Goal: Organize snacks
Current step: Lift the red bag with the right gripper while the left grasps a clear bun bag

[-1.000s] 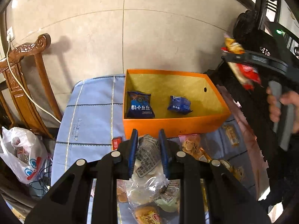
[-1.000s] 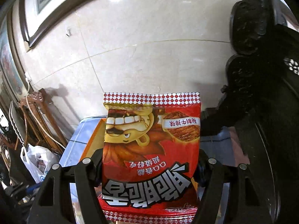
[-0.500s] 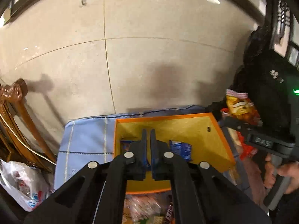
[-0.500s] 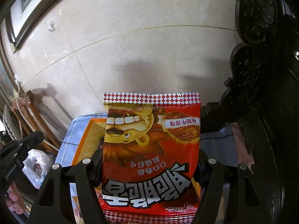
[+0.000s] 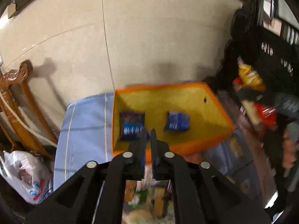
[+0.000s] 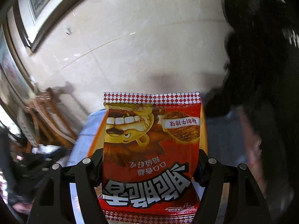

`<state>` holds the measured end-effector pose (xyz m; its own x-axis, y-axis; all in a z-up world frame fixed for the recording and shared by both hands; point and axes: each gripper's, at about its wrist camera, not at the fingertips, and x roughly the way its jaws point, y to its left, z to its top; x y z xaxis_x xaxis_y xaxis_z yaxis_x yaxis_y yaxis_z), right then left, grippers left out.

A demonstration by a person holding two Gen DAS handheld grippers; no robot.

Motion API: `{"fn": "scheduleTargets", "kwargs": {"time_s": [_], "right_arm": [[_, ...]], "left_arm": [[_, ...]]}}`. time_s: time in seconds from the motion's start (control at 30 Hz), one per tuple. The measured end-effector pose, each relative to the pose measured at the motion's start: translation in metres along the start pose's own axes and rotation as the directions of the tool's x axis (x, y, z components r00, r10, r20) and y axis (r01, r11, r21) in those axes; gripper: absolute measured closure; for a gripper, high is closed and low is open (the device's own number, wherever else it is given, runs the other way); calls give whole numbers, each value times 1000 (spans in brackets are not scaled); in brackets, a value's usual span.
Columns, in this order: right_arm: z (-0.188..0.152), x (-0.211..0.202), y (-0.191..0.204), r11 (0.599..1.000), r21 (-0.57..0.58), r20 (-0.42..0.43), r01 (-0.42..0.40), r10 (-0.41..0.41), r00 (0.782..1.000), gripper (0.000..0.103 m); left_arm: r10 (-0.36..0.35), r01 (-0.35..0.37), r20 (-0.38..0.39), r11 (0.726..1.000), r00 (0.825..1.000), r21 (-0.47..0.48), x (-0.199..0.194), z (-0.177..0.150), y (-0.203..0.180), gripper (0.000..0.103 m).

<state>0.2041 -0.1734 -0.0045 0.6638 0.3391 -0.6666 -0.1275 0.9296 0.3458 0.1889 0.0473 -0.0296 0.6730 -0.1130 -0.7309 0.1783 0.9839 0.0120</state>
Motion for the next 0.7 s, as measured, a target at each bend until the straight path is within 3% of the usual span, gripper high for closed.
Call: {"fn": "scheduleTargets", "kwargs": {"time_s": [0.07, 0.13, 0.27, 0.37, 0.43, 0.47, 0.5, 0.6, 0.7], "right_arm": [[-17, -10, -2, 999, 20, -18, -33, 33, 999, 31], [-31, -22, -4, 996, 46, -25, -76, 77, 997, 31], [-40, -38, -9, 991, 77, -32, -110, 112, 993, 31], [-42, -44, -13, 993, 87, -27, -79, 81, 996, 31], [-46, -46, -13, 991, 97, -25, -87, 90, 996, 31], [-49, -48, -11, 991, 98, -28, -87, 90, 996, 31], [-53, -51, -10, 992, 93, -33, -80, 84, 996, 31], [-61, -60, -12, 993, 98, -31, -72, 75, 997, 31], [-65, -70, -15, 989, 115, -10, -88, 90, 996, 31]], "left_arm": [[34, -33, -36, 999, 999, 41, 9, -28, -10, 74], [39, -35, -98, 998, 994, 45, 24, -49, -13, 68], [13, -25, -225, 999, 974, -47, 51, -89, -1, 43], [48, -60, -251, 997, 967, -39, 60, -105, 2, 40], [55, -65, -234, 997, 971, -35, 61, -104, 2, 29], [41, -49, -206, 998, 978, -37, 62, -103, 2, 13], [50, -57, -194, 998, 980, -33, 64, -103, 2, 7], [51, -49, -206, 999, 977, 14, 87, -101, -4, 7], [97, -83, -263, 995, 960, 61, 122, -95, -6, 7]]}}
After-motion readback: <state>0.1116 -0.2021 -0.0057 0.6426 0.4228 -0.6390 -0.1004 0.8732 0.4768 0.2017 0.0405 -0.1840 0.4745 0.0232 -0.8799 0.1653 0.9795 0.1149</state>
